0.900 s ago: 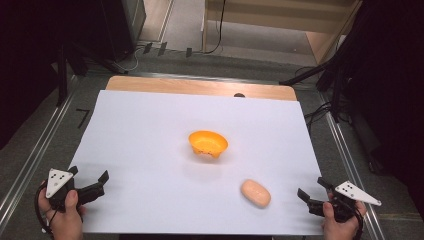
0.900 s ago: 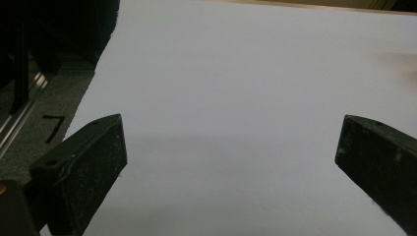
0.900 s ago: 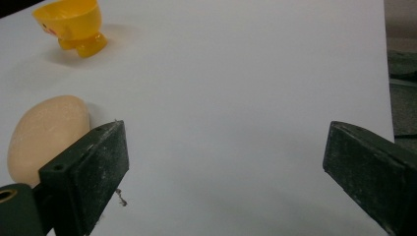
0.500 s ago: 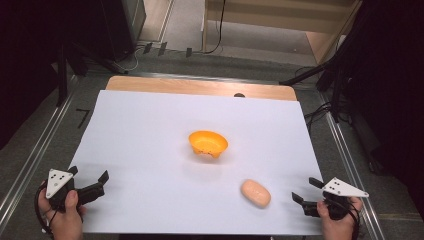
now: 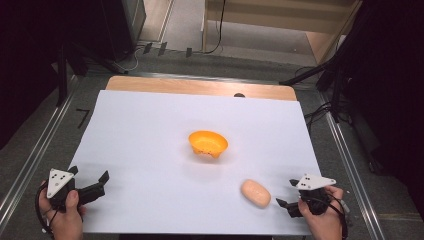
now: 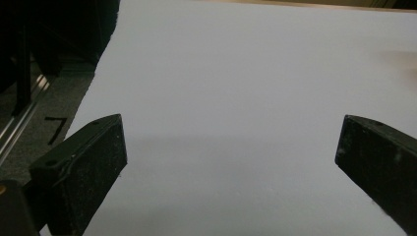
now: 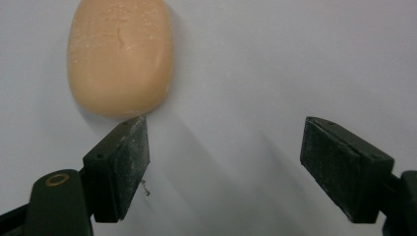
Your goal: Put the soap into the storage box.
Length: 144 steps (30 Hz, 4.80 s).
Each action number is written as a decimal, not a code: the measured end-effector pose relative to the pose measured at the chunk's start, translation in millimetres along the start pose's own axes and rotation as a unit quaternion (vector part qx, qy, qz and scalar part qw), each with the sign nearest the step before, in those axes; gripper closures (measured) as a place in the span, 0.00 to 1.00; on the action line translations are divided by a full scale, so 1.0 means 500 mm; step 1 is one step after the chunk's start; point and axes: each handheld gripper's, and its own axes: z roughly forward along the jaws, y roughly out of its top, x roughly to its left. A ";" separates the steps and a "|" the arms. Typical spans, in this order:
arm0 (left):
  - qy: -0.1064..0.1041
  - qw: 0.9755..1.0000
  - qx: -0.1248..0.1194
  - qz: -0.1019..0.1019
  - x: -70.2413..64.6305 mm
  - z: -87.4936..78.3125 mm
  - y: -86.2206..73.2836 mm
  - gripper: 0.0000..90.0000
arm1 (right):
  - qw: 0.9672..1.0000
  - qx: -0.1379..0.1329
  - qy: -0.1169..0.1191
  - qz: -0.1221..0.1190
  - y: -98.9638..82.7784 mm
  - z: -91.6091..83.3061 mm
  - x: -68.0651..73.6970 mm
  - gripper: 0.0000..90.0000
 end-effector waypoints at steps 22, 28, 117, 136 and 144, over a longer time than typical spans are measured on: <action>0.003 1.000 0.001 0.003 -0.002 0.000 0.000 0.00 | 0.992 0.109 0.057 -0.033 0.093 0.031 0.024 0.26; 0.003 1.000 0.001 0.002 -0.002 0.000 0.000 0.00 | 0.990 0.120 0.070 -0.037 0.108 0.036 0.035 0.27; 0.004 1.000 0.000 0.004 -0.003 0.000 0.000 0.00 | 0.984 0.144 0.064 -0.087 0.189 0.095 0.090 0.37; 0.004 1.000 -0.001 0.003 -0.002 0.000 0.000 0.00 | 0.981 0.136 0.081 -0.112 0.225 0.091 0.057 0.37; 0.004 1.000 -0.001 0.003 -0.002 0.000 0.000 0.00 | 0.981 0.129 0.083 -0.122 0.247 0.085 0.045 0.37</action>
